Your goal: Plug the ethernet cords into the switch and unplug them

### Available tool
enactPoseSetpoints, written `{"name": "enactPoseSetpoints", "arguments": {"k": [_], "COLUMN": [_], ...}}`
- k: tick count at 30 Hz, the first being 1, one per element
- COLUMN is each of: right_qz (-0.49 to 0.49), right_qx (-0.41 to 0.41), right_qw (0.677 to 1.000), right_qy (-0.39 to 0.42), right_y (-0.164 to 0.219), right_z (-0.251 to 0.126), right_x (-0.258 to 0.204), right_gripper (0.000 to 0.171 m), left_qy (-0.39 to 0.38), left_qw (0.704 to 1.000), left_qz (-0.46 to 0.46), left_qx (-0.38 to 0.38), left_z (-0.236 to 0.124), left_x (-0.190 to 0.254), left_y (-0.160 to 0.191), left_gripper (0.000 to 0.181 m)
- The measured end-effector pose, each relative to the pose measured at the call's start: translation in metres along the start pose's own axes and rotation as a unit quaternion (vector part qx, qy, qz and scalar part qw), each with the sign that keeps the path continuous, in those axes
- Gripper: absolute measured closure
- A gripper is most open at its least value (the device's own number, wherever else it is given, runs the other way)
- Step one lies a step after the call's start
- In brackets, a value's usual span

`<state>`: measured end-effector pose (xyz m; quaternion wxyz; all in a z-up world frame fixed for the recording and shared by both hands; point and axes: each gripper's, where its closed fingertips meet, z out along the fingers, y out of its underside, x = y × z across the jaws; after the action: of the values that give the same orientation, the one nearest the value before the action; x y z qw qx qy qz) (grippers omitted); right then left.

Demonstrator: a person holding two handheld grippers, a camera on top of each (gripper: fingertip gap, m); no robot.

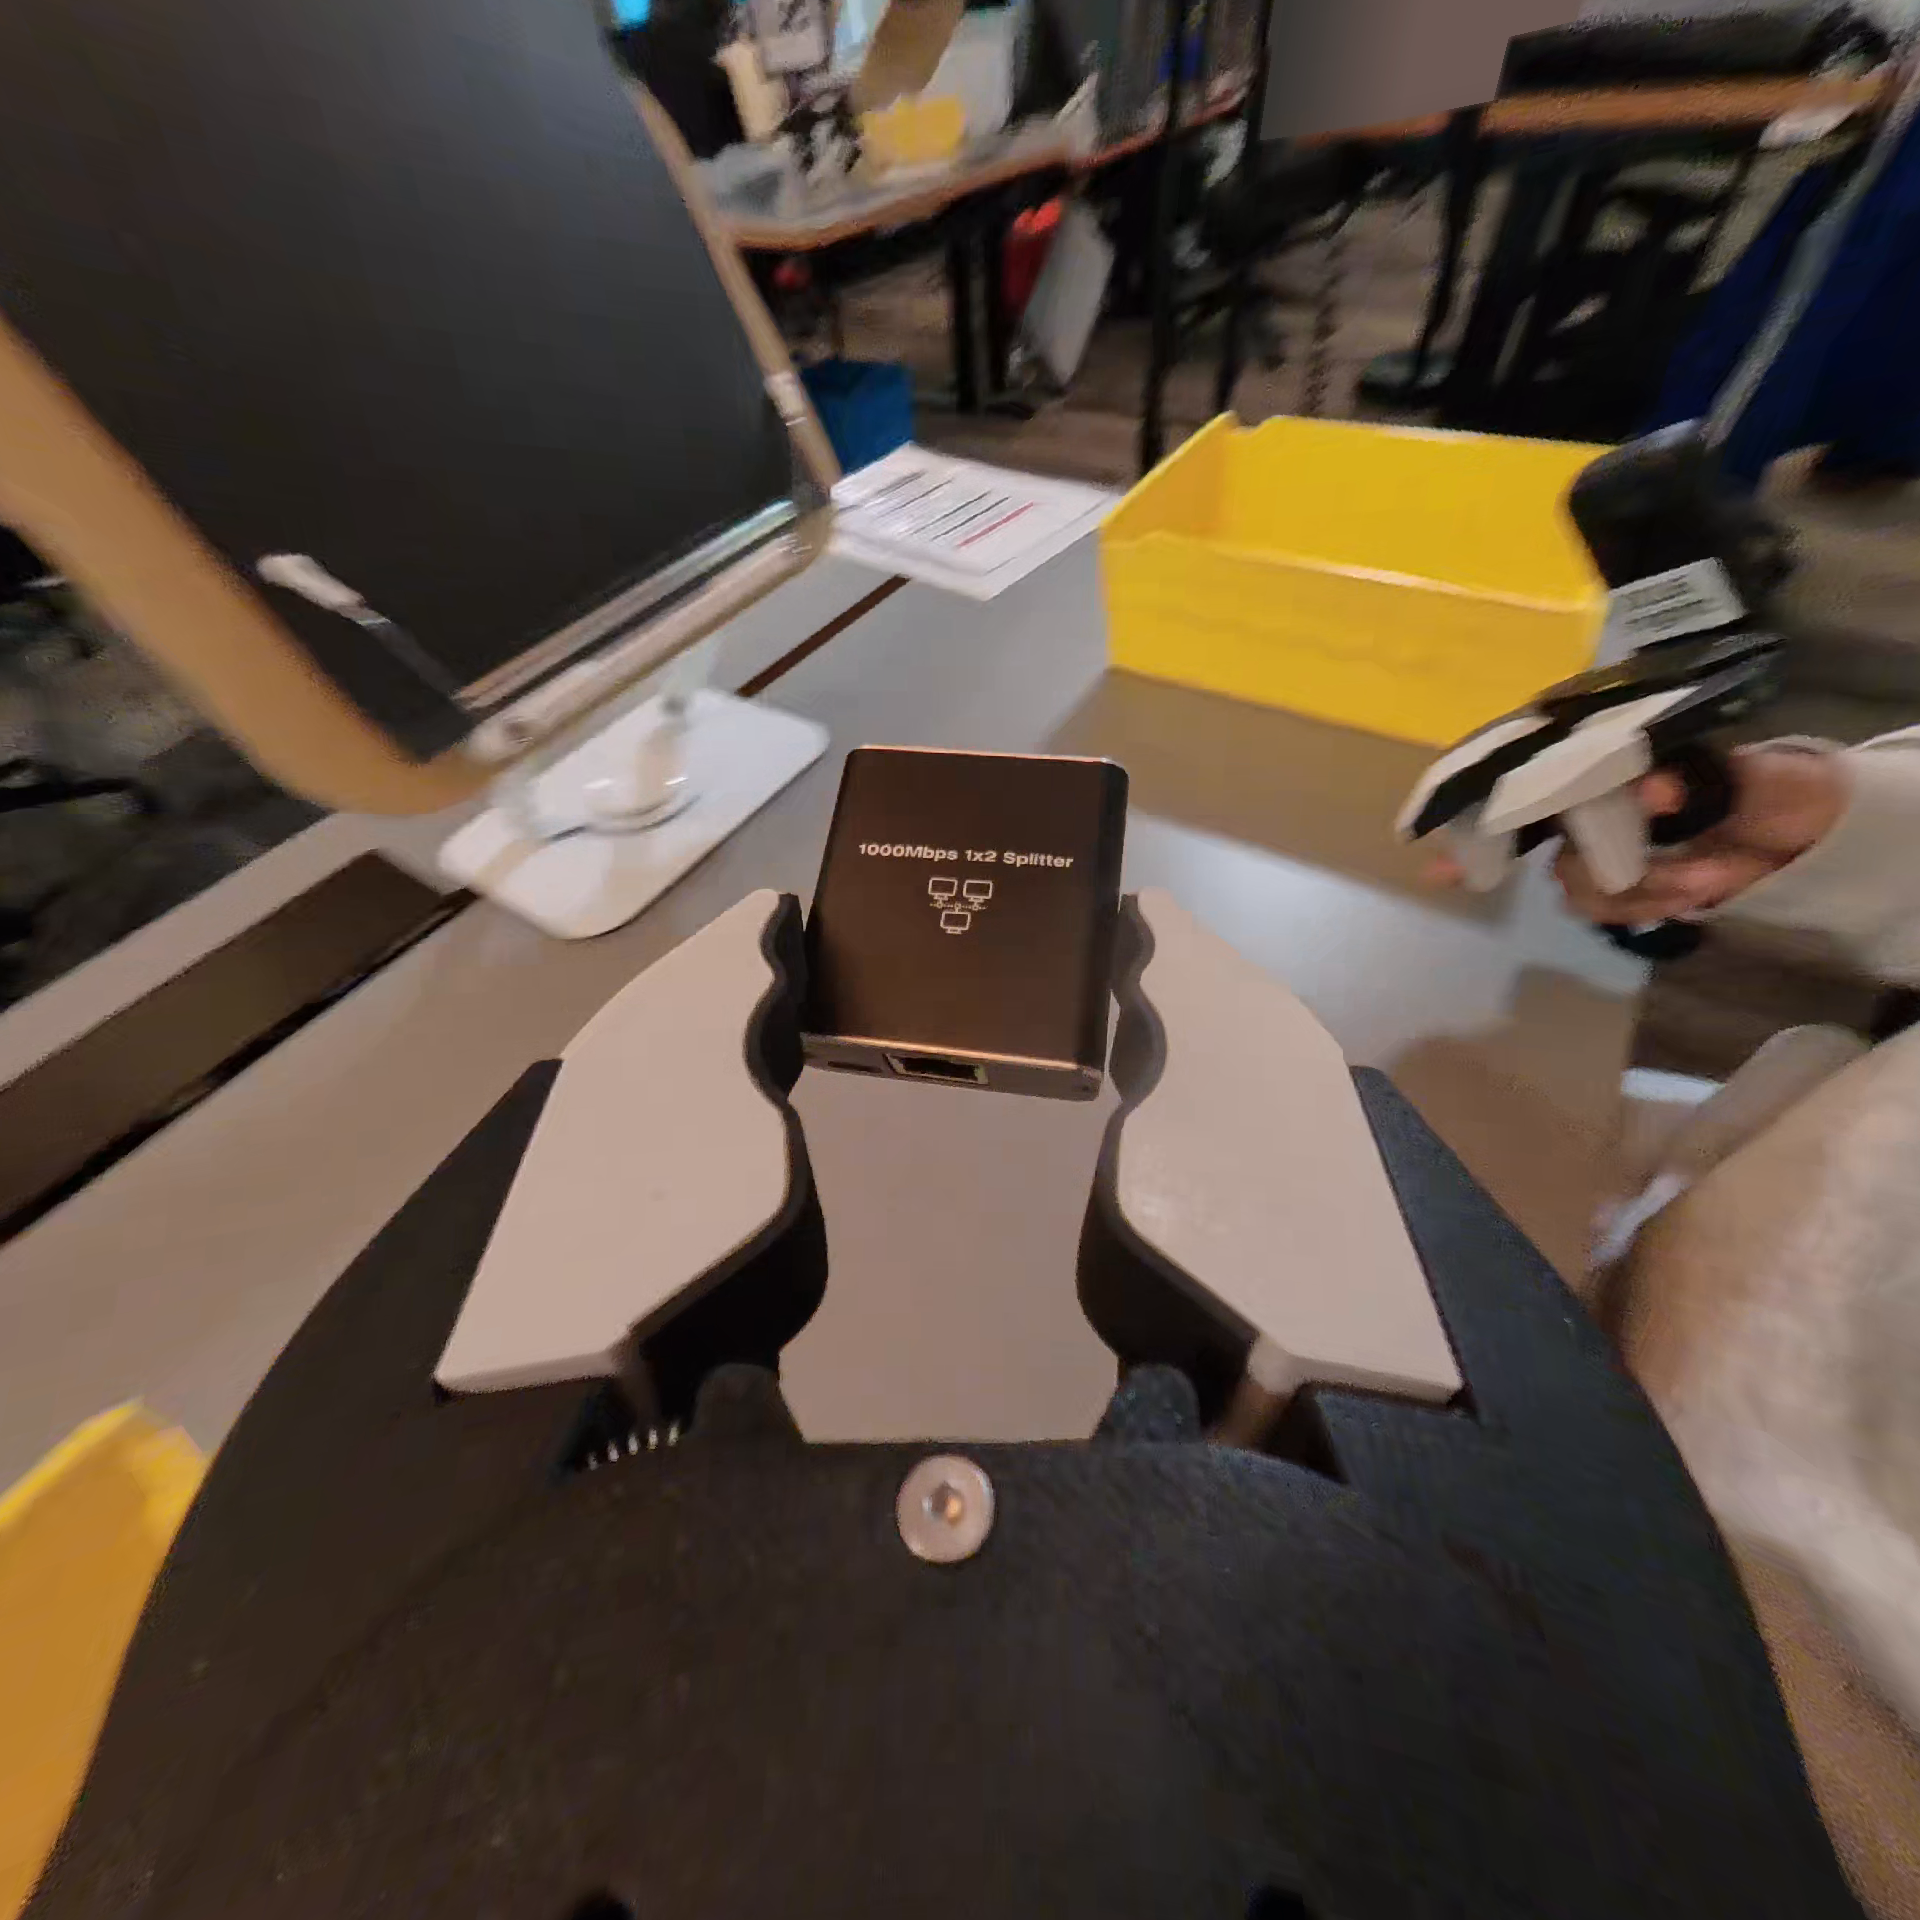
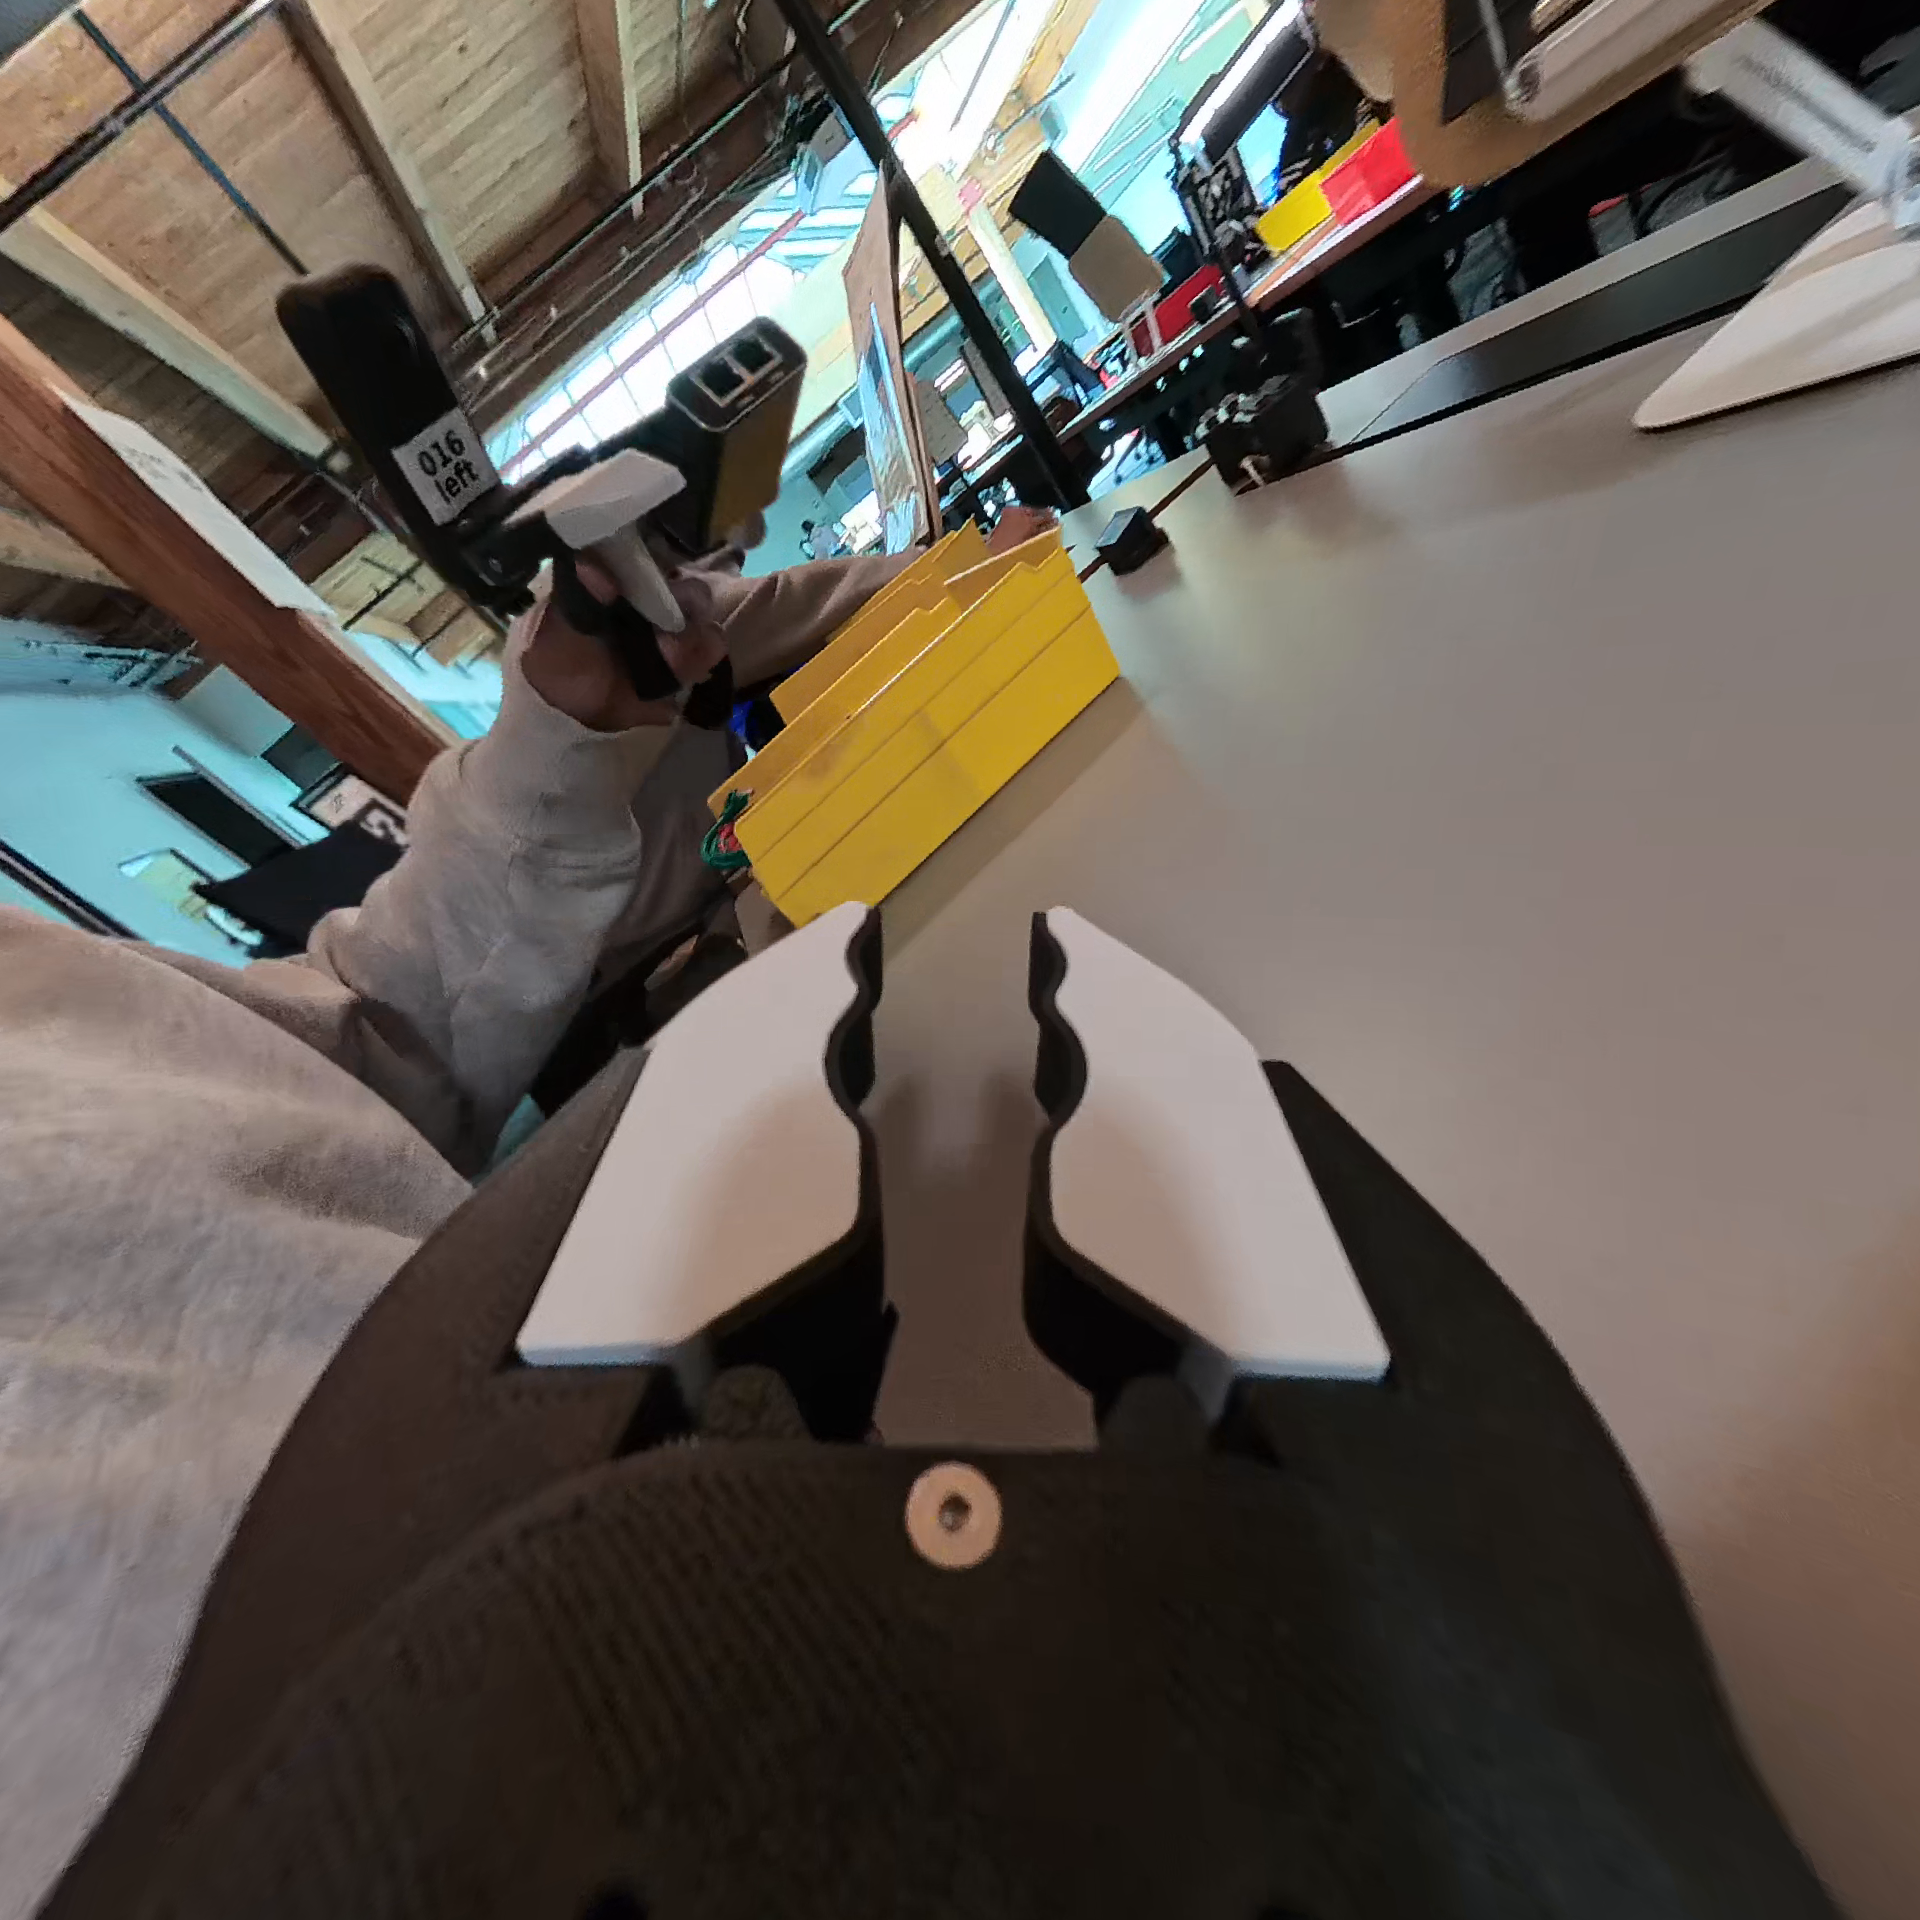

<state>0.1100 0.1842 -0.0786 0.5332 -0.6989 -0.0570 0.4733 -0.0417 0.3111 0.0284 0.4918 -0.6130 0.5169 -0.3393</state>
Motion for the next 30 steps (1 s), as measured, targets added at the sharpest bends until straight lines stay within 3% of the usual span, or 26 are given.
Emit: {"name": "enactPoseSetpoints", "arguments": {"k": [6,10,12,14,18,21,24,27,30], "right_qz": [0.023,0.079,0.093,0.087,0.130,0.134,0.119,0.104,0.085], "right_qx": [-0.028,-0.035,-0.067,-0.109,-0.091,-0.064,-0.042,-0.034,-0.003], "right_qw": [0.999,0.995,0.993,0.990,0.987,0.989,0.992,0.994,0.996], "right_qy": [-0.020,-0.042,-0.020,0.024,-0.001,-0.010,-0.018,-0.013,-0.038], "right_y": [0.013,0.017,0.028,0.040,0.034,0.024,0.015,0.012,0.002], "right_z": [0.021,0.025,0.025,0.020,0.016,0.012,0.008,0.007,0.007], "right_x": [-0.005,-0.007,0.002,0.018,0.017,0.015,0.011,0.009,-0.002], "right_gripper": [0.118,0.106,0.107,0.138,0.143,0.146,0.147,0.148,0.147], "left_qy": [0.085,0.107,0.095,0.080,0.063,0.066,0.084,0.154,0.230], "left_qw": [0.995,0.994,0.995,0.994,0.994,0.998,0.990,0.950,0.902], "left_qz": [-0.034,-0.033,0.017,0.070,0.089,0.023,-0.109,-0.266,-0.361], "left_qx": [0.038,0.008,-0.024,-0.039,-0.029,0.003,0.039,0.062,0.057], "left_z": [0.077,0.115,0.126,0.130,0.132,0.132,0.130,0.130,0.130], "left_x": [0.097,0.142,0.157,0.165,0.168,0.167,0.160,0.161,0.169], "left_y": [0.043,0.076,0.093,0.100,0.098,0.090,0.086,0.084,0.088], "left_gripper": [0.124,0.124,0.123,0.124,0.124,0.116,0.101,0.093,0.090]}}
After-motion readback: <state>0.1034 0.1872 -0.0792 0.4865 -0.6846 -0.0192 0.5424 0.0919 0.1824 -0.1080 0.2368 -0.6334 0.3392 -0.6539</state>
